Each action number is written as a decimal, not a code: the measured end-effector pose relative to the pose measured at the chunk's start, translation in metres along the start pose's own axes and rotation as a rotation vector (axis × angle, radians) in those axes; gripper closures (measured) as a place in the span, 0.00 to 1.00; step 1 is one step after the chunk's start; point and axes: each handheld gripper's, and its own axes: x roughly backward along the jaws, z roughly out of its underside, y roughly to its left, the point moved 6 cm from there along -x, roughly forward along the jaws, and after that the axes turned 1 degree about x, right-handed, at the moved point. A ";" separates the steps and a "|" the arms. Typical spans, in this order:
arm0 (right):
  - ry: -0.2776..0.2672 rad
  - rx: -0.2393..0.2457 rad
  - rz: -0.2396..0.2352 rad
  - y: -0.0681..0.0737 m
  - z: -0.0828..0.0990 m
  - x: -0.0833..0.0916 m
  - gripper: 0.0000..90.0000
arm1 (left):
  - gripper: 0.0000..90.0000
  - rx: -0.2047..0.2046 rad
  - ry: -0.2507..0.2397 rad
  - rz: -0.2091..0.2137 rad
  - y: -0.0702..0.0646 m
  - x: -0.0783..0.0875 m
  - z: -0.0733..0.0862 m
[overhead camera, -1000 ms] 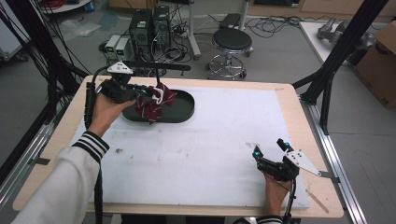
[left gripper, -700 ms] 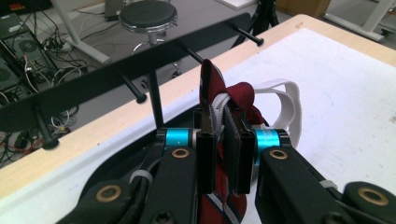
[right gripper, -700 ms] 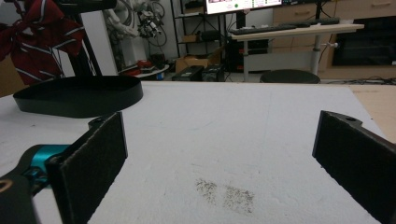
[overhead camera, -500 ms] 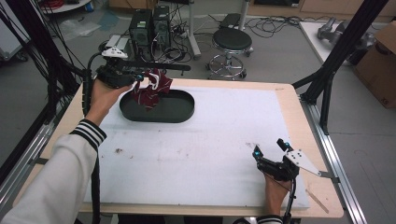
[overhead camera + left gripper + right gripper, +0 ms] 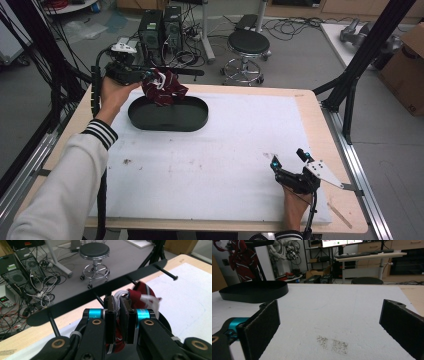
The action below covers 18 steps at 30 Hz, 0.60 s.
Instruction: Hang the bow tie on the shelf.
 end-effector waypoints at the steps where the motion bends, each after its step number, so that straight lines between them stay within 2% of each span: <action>1: -0.005 -0.003 0.001 0.000 0.000 0.000 0.02 | 0.93 0.000 0.002 -0.004 0.001 -0.002 -0.001; 8: -0.003 -0.006 0.002 0.000 0.000 0.000 0.02 | 0.93 0.006 0.006 -0.028 0.007 -0.014 -0.003; 18: -0.001 -0.008 0.002 0.000 0.000 0.000 0.02 | 0.93 -0.005 0.019 -0.043 0.011 -0.020 -0.007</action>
